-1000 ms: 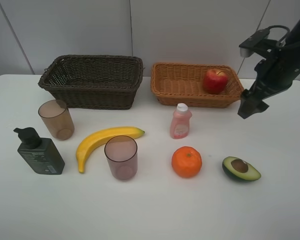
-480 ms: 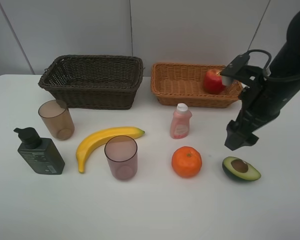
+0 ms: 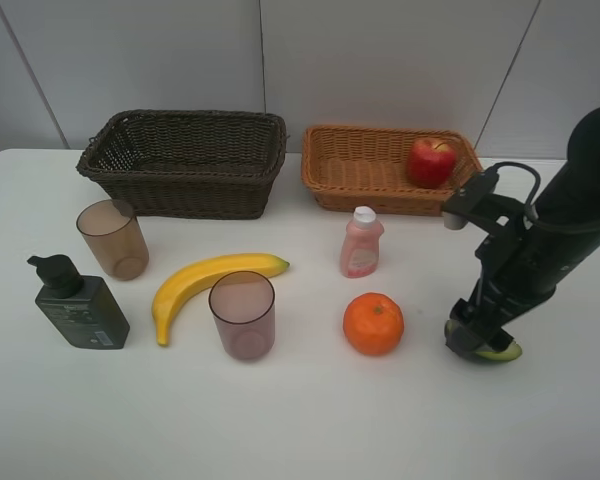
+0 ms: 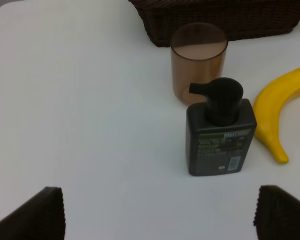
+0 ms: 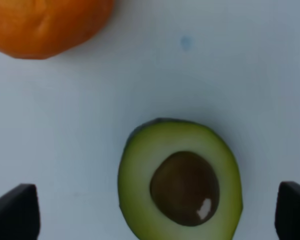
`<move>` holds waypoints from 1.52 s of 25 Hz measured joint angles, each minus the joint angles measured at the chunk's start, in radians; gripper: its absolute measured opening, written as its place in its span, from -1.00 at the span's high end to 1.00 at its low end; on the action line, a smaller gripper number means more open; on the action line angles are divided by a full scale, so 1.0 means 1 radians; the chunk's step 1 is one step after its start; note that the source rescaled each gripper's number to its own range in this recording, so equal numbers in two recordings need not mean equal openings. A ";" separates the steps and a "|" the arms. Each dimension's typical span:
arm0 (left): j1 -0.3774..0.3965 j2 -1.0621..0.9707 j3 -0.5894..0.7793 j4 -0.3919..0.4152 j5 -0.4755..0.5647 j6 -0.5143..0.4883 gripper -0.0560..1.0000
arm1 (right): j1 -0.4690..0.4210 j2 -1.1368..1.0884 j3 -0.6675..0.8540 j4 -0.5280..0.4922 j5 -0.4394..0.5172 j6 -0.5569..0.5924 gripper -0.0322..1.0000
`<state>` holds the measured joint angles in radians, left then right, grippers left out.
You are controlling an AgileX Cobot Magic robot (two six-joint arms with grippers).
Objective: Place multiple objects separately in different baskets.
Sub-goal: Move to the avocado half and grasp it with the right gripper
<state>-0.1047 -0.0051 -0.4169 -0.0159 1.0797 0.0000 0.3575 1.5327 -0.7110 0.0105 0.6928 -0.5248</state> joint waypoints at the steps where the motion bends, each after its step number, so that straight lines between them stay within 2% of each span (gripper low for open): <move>1: 0.000 0.000 0.000 0.000 0.000 0.000 -1.00 | 0.000 -0.001 0.010 0.005 -0.010 0.000 -0.98; 13: 0.000 0.000 0.000 0.000 0.000 0.000 -1.00 | 0.000 0.000 0.088 0.026 -0.171 0.009 -0.98; 26: 0.000 0.000 0.000 0.000 0.000 0.000 -1.00 | 0.000 0.092 0.089 0.022 -0.221 0.022 -0.98; 38: 0.000 0.000 0.000 0.000 0.000 0.000 -1.00 | 0.000 0.121 0.089 0.006 -0.229 0.065 -0.98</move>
<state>-0.1047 -0.0051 -0.4169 -0.0159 1.0797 0.0000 0.3575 1.6539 -0.6221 0.0169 0.4640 -0.4596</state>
